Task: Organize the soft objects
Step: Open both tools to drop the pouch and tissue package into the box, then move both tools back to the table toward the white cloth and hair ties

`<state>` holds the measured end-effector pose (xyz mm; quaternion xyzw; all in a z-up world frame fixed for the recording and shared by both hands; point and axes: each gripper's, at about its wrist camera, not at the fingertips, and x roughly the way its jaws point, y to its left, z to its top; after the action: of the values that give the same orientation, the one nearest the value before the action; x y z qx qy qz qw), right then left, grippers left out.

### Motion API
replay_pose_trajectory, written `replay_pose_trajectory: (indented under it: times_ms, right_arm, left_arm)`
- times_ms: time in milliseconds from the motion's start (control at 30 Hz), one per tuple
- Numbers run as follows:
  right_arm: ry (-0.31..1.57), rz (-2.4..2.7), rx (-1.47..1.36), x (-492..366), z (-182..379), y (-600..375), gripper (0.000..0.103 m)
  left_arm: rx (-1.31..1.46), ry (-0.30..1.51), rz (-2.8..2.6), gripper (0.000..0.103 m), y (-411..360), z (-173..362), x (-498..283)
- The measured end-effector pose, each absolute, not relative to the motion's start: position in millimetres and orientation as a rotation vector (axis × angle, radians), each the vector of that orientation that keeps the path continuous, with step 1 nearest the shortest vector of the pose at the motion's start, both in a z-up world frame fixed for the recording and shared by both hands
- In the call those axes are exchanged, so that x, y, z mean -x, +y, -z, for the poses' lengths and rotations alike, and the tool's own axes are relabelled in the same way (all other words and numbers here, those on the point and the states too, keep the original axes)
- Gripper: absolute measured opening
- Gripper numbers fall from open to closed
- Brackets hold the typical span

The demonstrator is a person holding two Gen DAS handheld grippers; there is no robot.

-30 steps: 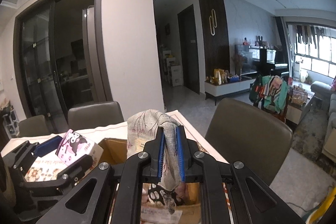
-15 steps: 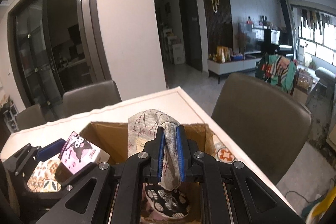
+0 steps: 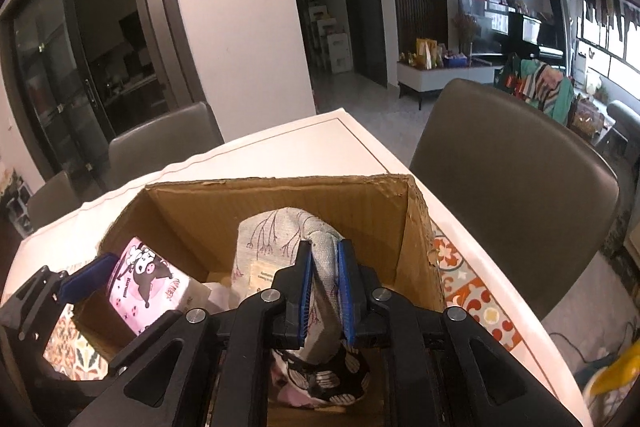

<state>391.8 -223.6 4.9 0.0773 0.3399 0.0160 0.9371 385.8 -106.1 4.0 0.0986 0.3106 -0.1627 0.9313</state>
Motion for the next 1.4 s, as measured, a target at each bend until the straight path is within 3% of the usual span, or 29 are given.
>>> replay_pose_trajectory:
  times_ms: [100,967,1400]
  right_arm:
    - [0.689,-0.019,-0.156,-389,-6,-226,0.035]
    - [0.54,0.034,-0.104,-298,-64,-215,0.035]
    - [0.539,0.033,-0.13,-251,-63,-217,0.035]
  left_arm:
    - [-0.206,0.624,0.328,0.083,-107,-7,-383]
    - [-0.136,0.507,0.267,0.083,-85,-65,-311]
    - [-0.142,0.504,0.257,0.083,-85,-64,-266]
